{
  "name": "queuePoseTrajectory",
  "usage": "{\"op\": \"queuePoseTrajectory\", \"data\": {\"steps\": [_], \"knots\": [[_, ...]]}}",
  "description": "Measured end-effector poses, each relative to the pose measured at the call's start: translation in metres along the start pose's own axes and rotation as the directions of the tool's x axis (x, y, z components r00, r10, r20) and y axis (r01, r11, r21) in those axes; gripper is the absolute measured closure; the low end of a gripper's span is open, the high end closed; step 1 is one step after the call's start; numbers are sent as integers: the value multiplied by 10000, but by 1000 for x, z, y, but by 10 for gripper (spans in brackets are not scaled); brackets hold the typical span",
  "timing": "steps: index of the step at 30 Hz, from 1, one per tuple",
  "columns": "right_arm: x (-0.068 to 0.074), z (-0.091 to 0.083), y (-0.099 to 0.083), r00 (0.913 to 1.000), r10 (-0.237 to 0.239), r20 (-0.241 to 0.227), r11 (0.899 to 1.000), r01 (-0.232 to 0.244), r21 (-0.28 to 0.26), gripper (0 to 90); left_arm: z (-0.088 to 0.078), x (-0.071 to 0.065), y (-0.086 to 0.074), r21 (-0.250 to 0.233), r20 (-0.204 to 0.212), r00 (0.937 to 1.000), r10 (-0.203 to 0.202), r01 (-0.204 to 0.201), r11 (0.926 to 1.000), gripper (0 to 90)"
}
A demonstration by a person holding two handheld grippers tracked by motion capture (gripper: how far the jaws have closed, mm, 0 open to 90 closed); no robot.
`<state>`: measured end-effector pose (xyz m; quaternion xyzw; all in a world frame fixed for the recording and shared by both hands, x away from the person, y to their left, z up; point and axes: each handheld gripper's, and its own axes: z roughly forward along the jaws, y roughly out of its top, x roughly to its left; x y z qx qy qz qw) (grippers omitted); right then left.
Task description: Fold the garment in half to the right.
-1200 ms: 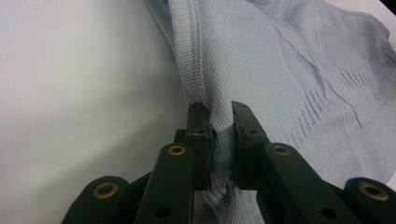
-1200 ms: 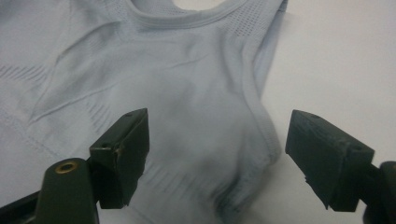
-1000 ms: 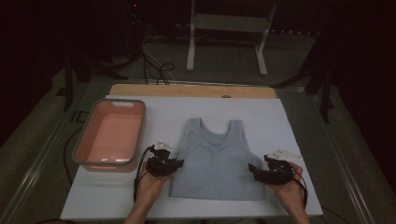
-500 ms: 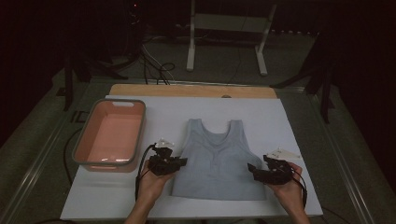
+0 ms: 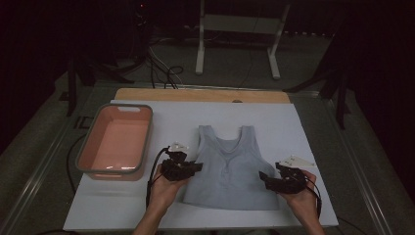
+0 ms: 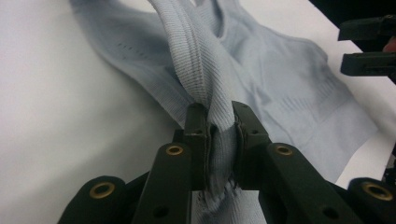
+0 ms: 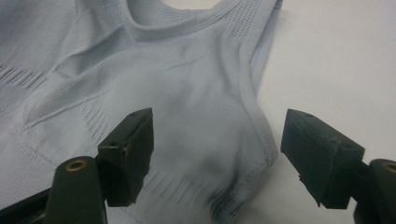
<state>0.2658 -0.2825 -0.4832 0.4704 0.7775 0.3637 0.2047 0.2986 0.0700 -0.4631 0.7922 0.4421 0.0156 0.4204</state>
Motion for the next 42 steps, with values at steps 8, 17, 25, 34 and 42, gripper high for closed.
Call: {"op": "queuePoseTrajectory", "data": {"steps": [8,17,25,34,42], "knots": [[0,-1,0,10000,45,-32,9999,-46,-90,248,6,-11,10,18,142,9995,283,-284,9996,792],[0,-3,1,10000,13,-73,9997,-14,-254,245,11,-19,18,63,242,9984,514,-516,9986,793],[-1,-6,1,10000,45,-55,9990,-48,-451,240,16,-25,23,117,325,9970,707,-711,9974,793],[0,-8,2,10000,40,-65,9982,-44,-590,237,22,-31,28,128,436,9960,784,-790,9968,793],[0,-9,2,10000,46,-76,9975,-51,-708,236,29,-35,32,180,514,9953,819,-829,9964,793]]}}
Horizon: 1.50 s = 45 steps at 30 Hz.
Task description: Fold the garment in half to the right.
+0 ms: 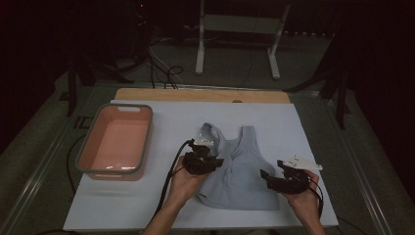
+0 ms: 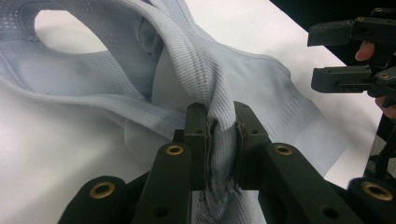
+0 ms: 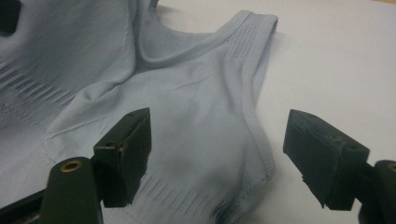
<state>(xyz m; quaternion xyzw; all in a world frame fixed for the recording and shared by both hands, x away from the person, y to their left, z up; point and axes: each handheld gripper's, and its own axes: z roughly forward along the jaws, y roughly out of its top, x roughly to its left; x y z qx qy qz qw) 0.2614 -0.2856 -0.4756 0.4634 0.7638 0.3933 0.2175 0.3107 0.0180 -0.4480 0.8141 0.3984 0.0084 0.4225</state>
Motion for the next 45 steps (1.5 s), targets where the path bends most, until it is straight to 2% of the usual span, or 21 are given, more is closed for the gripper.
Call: {"op": "queuePoseTrajectory", "data": {"steps": [16,45], "knots": [[-2,-2,0,9999,25,142,9999,-23,-156,234,11,-8,5,106,101,9998,151,-152,9998,793],[-7,-6,0,9992,190,355,9992,-177,-366,238,38,-33,11,534,467,9953,843,-868,9948,793]]}}
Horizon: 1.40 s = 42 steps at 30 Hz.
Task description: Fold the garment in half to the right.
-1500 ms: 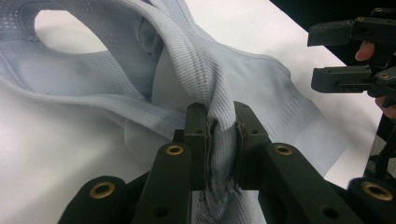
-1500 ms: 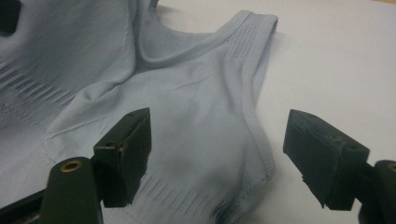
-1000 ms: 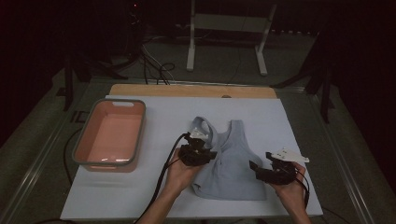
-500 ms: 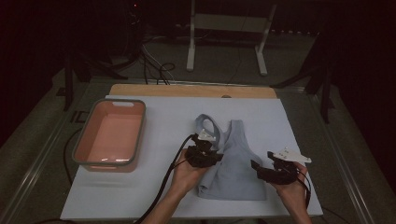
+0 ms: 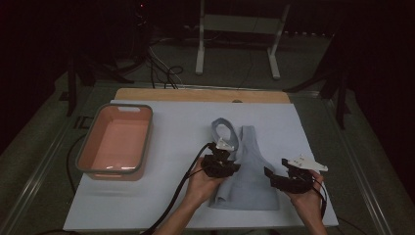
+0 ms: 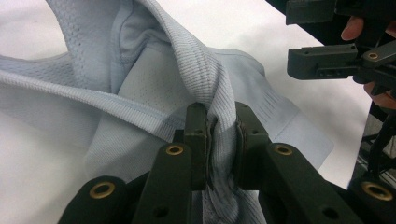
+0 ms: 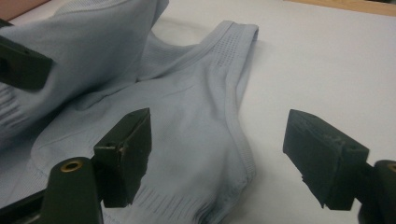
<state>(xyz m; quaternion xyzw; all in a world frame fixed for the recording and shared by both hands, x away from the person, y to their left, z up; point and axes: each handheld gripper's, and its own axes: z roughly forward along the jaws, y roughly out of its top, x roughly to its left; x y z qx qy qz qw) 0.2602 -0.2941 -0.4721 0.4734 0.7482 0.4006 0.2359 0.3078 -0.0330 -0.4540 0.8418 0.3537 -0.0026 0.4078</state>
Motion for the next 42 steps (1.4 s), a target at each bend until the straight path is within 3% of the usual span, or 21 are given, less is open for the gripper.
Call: {"op": "queuePoseTrajectory", "data": {"steps": [21,32,38,42], "knots": [[-2,-1,0,9999,112,99,9999,-112,-88,241,24,-14,2,386,279,9992,278,-289,9988,780],[-2,-1,0,9999,56,103,10000,-55,-81,242,27,-17,2,470,535,9976,442,-467,9978,743],[-1,-1,0,9999,43,119,9999,-42,-106,242,29,-23,4,395,786,9951,602,-635,9972,716],[-2,-2,1,9998,103,162,9999,-101,-136,242,29,-27,6,234,1057,9916,743,-772,9967,633]]}}
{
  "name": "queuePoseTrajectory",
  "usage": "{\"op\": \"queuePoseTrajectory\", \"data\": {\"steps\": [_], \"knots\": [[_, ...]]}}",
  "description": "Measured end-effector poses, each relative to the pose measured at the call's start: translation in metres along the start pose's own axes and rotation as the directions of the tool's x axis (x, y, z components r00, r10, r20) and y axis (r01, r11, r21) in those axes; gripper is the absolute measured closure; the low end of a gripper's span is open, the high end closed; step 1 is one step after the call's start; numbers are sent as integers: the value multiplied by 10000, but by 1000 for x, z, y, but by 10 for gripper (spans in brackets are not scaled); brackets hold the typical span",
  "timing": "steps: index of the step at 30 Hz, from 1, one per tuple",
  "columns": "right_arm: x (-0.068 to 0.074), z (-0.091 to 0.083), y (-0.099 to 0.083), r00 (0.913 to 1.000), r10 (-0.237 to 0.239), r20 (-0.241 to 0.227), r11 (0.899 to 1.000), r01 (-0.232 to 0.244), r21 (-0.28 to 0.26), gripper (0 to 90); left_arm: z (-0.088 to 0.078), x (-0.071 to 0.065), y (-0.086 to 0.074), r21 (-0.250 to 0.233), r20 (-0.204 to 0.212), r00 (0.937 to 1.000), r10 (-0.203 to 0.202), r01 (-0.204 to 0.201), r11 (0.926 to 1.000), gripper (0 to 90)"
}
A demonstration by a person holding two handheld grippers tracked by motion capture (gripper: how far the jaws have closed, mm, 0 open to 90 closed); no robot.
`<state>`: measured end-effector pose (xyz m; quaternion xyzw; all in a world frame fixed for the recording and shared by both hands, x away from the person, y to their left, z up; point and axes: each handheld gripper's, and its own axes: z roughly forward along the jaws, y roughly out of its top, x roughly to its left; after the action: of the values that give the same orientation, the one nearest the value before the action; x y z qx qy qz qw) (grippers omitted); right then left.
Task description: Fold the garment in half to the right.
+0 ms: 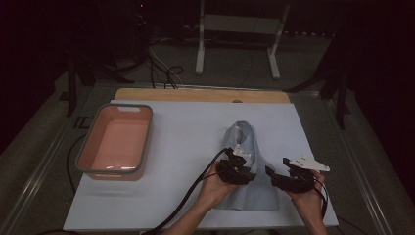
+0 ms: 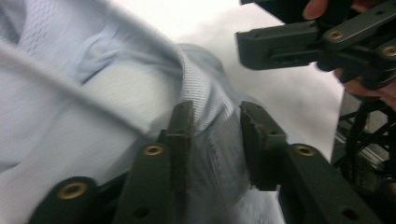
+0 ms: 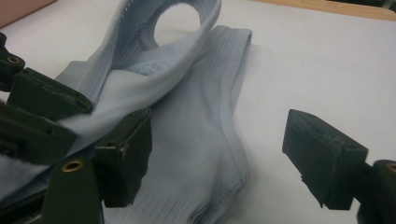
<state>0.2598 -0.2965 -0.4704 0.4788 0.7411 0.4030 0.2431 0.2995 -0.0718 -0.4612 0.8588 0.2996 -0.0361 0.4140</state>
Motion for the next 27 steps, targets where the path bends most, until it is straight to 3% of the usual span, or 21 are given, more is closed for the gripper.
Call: {"op": "queuePoseTrajectory", "data": {"steps": [4,10,14,27], "knots": [[0,0,0,10000,-85,36,10000,85,-37,242,-3,-3,2,-220,-44,9994,340,-340,9992,493],[1,1,0,10000,-9,-11,10000,9,-20,245,-15,-1,3,-706,-551,9976,408,-447,9965,298],[5,4,0,9998,-171,-132,9998,172,95,252,-26,4,2,-959,-920,9955,242,-331,9948,212],[24,16,7,9962,-536,-690,9979,559,317,297,-54,25,-10,-1542,-1782,9829,-468,191,9879,128]]}}
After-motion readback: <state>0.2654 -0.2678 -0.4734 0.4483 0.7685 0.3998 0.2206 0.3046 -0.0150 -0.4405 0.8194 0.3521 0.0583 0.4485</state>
